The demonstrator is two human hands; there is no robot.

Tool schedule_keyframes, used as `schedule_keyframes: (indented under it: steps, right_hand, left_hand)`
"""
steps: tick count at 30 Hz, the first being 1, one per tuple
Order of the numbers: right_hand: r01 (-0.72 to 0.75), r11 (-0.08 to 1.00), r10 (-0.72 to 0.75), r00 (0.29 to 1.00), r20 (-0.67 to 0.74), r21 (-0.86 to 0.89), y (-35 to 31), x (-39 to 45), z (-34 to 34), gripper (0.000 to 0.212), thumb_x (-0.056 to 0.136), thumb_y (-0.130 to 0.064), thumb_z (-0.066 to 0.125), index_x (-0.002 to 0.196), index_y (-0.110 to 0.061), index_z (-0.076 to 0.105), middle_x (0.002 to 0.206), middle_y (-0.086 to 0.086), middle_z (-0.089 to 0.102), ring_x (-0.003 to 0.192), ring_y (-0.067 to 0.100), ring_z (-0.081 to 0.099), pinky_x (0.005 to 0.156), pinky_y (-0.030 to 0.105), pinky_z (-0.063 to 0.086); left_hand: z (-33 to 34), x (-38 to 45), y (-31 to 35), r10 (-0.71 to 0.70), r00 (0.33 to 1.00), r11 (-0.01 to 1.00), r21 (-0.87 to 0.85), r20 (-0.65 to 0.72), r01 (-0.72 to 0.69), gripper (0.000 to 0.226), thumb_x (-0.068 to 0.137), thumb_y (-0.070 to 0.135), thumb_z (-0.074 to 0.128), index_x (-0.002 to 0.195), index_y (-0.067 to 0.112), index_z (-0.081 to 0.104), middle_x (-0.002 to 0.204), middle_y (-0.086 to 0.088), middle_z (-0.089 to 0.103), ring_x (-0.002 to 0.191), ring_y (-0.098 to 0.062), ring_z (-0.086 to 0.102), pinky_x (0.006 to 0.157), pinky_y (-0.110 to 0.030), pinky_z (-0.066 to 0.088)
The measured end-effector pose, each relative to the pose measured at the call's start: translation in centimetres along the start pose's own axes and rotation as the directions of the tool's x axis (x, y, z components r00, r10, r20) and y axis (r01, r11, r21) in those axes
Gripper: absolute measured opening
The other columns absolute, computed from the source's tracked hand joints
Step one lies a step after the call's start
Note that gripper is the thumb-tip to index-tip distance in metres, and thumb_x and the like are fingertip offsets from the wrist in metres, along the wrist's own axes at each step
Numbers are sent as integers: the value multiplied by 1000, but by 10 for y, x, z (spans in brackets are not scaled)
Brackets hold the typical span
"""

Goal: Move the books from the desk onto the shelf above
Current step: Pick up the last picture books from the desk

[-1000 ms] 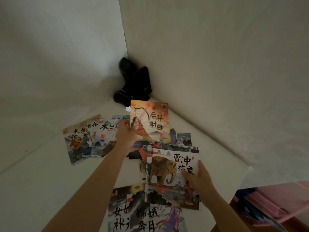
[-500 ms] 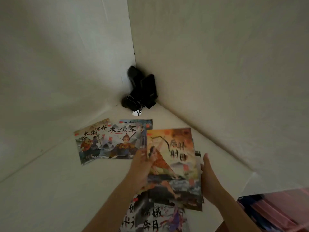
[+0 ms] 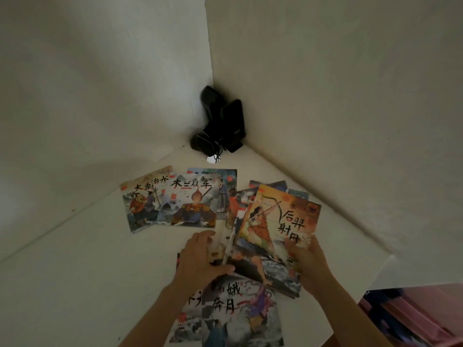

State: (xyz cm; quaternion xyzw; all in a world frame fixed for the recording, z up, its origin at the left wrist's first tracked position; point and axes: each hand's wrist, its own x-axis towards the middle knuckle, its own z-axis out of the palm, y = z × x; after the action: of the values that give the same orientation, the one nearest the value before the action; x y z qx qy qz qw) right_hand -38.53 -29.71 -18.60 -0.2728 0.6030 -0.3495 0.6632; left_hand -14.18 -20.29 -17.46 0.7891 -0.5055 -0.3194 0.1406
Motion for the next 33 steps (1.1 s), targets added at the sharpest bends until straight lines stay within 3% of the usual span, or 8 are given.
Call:
schedule_keyframes:
  steps: [6, 10, 13, 15, 18, 21, 29, 33]
  right_hand:
    - [-19, 992, 11, 998, 67, 122, -9, -4, 36, 29, 86, -8, 67, 105, -19, 48, 103, 16, 63, 59, 24, 64, 35, 23, 45]
    - [113, 990, -121, 989, 82, 88, -15, -3, 55, 38, 79, -14, 76, 109, -18, 53, 115, 15, 65, 86, 32, 65, 45, 26, 52]
    - [239, 970, -242, 969, 60, 44, -30, 2, 51, 77, 54, -41, 89, 118, -17, 54, 121, 14, 65, 103, 36, 64, 53, 28, 56]
    - [275, 958, -281, 955, 98, 77, -40, 6, 47, 63, 70, -25, 79, 124, -11, 50, 125, 16, 62, 105, 40, 62, 53, 29, 56]
    - [312, 945, -325, 927, 189, 97, -47, 4, 50, 43, 83, -10, 65, 124, -13, 51, 119, 14, 64, 92, 34, 64, 48, 26, 54]
    - [413, 911, -399, 885, 238, -8, -40, -5, 53, 47, 78, -14, 70, 122, -19, 55, 119, 7, 67, 101, 32, 65, 68, 32, 60]
    - [563, 776, -522, 826, 211, -286, -20, -18, 31, 34, 81, 0, 70, 105, -20, 57, 94, -17, 71, 85, -3, 68, 66, 6, 50]
    - [594, 730, -571, 802, 176, -338, -18, -17, 21, 36, 80, 2, 70, 103, -21, 55, 91, -17, 71, 85, -6, 66, 69, 9, 51]
  left_hand:
    - [-36, 5, -27, 33, 990, 999, -35, 140, -28, 54, 65, 36, 84, 109, 25, 54, 97, 9, 64, 94, -14, 60, 81, -28, 48]
    - [-45, -7, -50, 8, 993, 999, 36, 116, -13, 48, 78, 26, 76, 122, 20, 56, 121, 2, 62, 116, -20, 56, 97, -30, 43]
    - [-66, -12, -69, -139, 984, 962, 252, 112, 107, 59, 86, 33, 68, 138, 25, 42, 141, 0, 47, 131, -22, 42, 111, -36, 31]
    - [-79, -11, -79, -166, 982, 924, 362, 85, 125, 68, 83, 38, 70, 141, 30, 37, 141, -2, 42, 130, -24, 37, 109, -37, 31]
    - [-78, -3, -67, -22, 1000, 1000, -9, -11, 22, 93, 67, 58, 76, 144, 29, 34, 144, 0, 38, 133, -20, 32, 109, -33, 30]
    - [-68, 8, -20, 107, 993, 882, -455, -51, -119, 96, 64, 55, 81, 142, 37, 29, 135, 26, 40, 125, 7, 40, 98, -11, 34]
    - [-29, 31, 32, 197, 965, 746, -612, -172, -262, 49, 82, 9, 73, 119, 24, 44, 109, 28, 58, 107, 6, 56, 89, -9, 42]
    - [-11, 25, 39, 188, 946, 692, -648, -264, -318, 56, 87, 10, 67, 130, 33, 39, 129, 0, 58, 127, -18, 51, 108, -46, 41]
